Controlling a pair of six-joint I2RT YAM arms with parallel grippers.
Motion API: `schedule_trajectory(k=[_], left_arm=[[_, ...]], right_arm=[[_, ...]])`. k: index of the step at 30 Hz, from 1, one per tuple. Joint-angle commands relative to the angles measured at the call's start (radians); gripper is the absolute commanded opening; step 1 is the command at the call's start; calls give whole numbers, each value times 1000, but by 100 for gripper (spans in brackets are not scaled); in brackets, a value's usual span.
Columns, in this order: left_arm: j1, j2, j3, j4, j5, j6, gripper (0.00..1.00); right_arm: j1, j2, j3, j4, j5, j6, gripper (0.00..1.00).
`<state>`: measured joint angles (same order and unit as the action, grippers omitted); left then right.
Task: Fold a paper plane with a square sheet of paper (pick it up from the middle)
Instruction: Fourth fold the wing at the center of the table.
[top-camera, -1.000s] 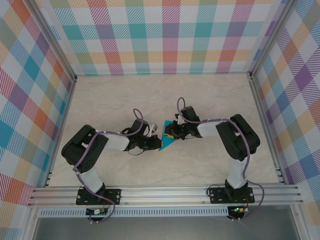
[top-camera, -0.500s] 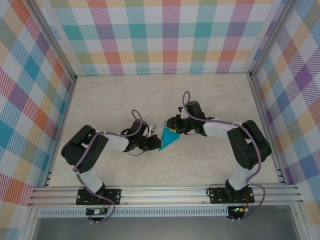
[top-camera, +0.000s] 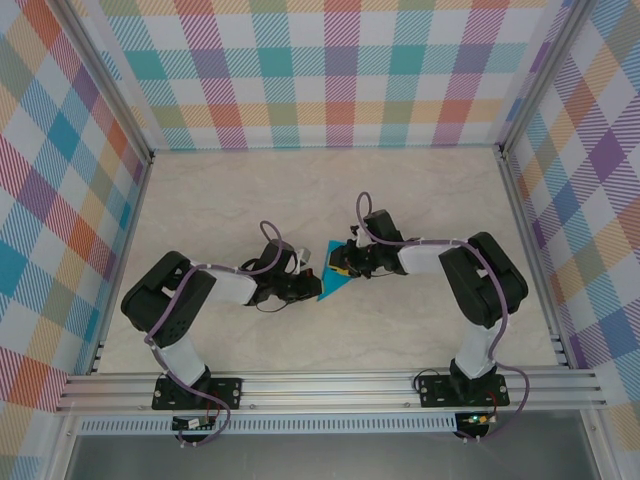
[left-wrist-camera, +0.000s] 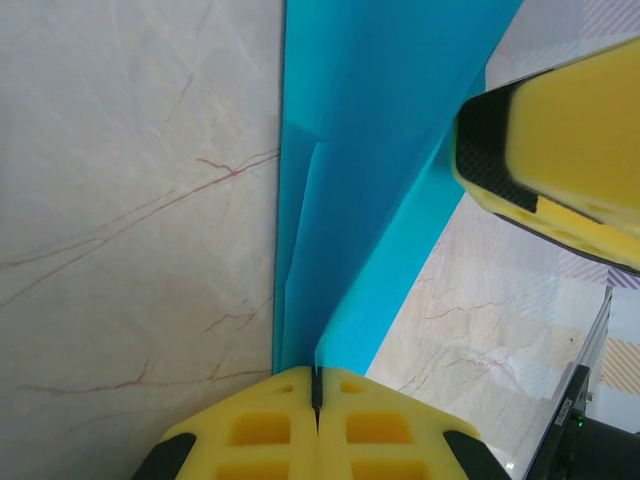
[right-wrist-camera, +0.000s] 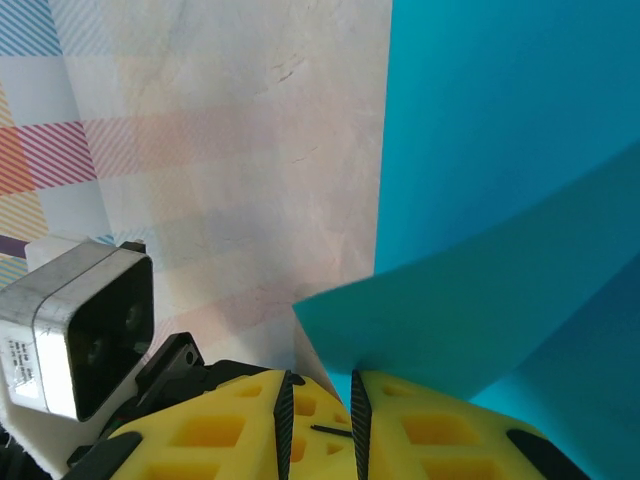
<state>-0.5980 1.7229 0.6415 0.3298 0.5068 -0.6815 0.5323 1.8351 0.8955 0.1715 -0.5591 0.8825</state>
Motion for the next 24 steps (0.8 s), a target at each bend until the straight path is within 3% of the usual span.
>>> schedule_trajectory(k=[1, 13, 24], left_arm=[[18, -5, -31, -43, -65, -24, 0], [18, 3, -27, -31, -46, -38, 0], [51, 16, -15, -17, 41, -49, 0]], right_arm=[[5, 32, 47, 19, -36, -5, 25], [5, 88, 82, -28, 10, -2, 25], [3, 106, 104, -33, 13, -11, 26]])
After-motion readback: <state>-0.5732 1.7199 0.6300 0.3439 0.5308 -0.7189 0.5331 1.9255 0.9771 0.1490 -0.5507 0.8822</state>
